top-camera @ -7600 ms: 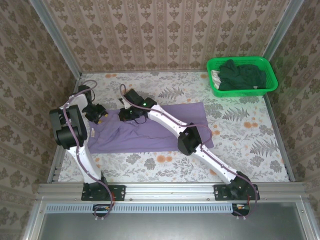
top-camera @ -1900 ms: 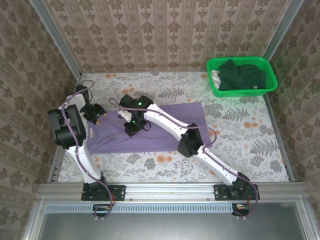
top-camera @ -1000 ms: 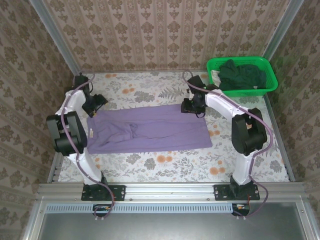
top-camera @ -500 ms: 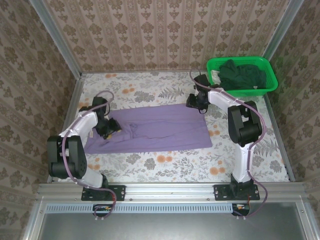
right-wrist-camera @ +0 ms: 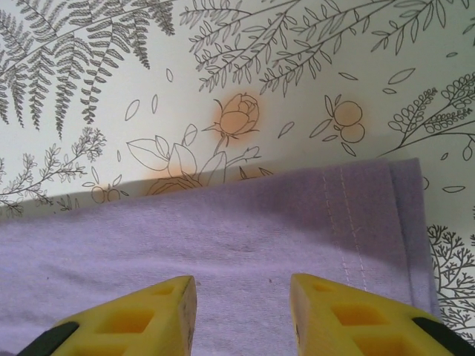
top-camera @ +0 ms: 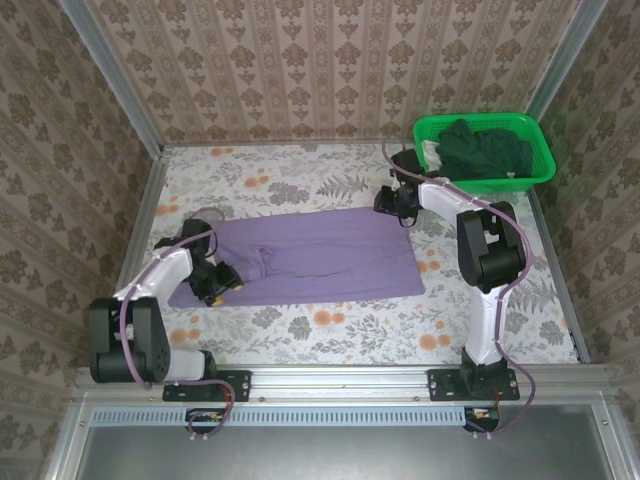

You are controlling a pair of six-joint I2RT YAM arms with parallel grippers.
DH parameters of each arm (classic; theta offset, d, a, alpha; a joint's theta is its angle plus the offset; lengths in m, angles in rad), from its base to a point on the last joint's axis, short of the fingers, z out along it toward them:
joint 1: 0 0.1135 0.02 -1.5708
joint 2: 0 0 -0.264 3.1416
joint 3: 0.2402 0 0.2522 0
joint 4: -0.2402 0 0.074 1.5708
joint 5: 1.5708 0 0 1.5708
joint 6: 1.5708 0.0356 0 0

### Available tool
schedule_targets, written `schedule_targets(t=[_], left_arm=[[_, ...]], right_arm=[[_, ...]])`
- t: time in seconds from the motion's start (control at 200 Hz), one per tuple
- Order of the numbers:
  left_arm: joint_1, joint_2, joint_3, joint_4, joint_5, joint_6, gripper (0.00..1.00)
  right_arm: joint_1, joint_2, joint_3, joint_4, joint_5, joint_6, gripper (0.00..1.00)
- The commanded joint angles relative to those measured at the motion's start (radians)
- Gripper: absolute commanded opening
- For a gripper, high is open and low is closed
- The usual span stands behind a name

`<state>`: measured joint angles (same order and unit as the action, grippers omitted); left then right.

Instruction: Fold and stack the t-shirts

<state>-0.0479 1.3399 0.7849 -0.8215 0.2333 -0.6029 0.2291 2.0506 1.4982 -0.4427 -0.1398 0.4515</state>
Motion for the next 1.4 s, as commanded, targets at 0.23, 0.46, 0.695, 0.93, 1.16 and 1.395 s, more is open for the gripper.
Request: schedule_targets(t=[0.23, 0.46, 0.695, 0.93, 1.16, 1.395], left_arm=[[0.113, 0.125, 0.320, -0.110, 0.024, 0.077, 0.43], [0.114, 0.258, 0.205, 0.009, 0.039, 0.088, 0.41], [0.125, 0.243, 0.090, 0.050, 0.025, 0.100, 0.40], [0.138, 0.179, -0.007, 0.102, 0.000, 0.083, 0.42], [0.184, 0.138, 0.171, 0.017, 0.002, 0.070, 0.50], [0.206, 0.267, 0.424, 0.000, -0.025, 0.074, 0.47]], right_arm=[[-0.002, -0.025, -0.044, 0.035, -0.040, 0.025, 0.40], [-0.003, 0.000, -0.013, 0.005, -0.026, 0.020, 0.40], [-0.005, -0.009, -0.007, -0.004, -0.023, 0.002, 0.40], [-0.008, 0.000, 0.005, -0.023, -0.011, -0.003, 0.40], [-0.012, -0.030, -0.013, -0.012, 0.002, -0.005, 0.40], [-0.013, -0.055, -0.043, 0.014, -0.021, 0.000, 0.41]])
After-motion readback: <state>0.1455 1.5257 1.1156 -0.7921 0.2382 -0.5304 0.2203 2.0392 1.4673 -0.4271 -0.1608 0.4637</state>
